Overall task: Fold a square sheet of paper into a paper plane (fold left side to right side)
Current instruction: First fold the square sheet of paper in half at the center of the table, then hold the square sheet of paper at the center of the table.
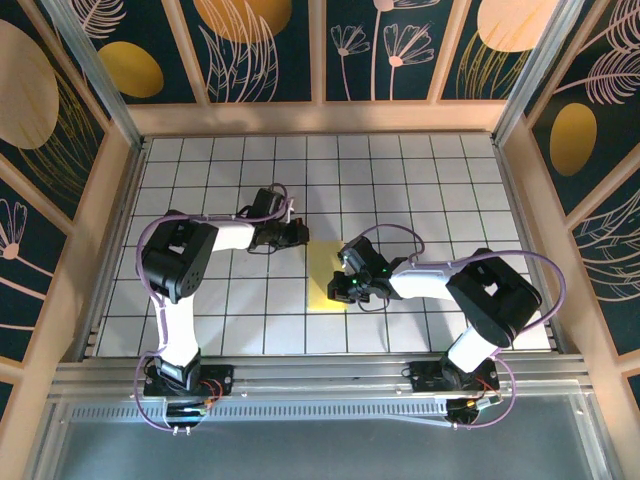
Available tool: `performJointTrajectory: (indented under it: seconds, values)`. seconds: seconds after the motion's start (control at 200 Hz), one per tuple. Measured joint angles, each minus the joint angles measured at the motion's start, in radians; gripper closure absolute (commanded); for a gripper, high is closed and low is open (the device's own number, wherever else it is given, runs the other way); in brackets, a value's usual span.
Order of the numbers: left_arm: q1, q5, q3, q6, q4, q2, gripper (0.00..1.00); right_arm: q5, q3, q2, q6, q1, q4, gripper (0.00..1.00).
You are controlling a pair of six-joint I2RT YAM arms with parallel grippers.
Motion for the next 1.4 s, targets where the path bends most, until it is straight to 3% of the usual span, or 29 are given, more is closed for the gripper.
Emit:
performJointTrajectory:
  seconds: [0.355,0.58,0.741,0.941,1.401]
  values:
    - [0.014,-0.046,0.000,0.023,-0.001,-0.018,0.96,0.000,0.000,-0.002,0.006,0.000,0.004,1.00]
    - [0.011,-0.051,-0.161,0.004,0.001,-0.241,0.96,0.011,-0.008,-0.013,0.019,0.000,0.008,1.00]
    - [-0.082,-0.026,-0.269,-0.060,0.014,-0.345,0.96,0.019,-0.023,-0.023,0.035,0.000,0.019,1.00]
    - [-0.173,0.002,-0.309,-0.137,0.056,-0.328,0.96,0.021,-0.027,-0.025,0.035,0.000,0.027,1.00]
    - [-0.182,-0.005,-0.306,-0.157,0.071,-0.218,0.97,0.018,-0.026,-0.027,0.038,0.000,0.027,0.99]
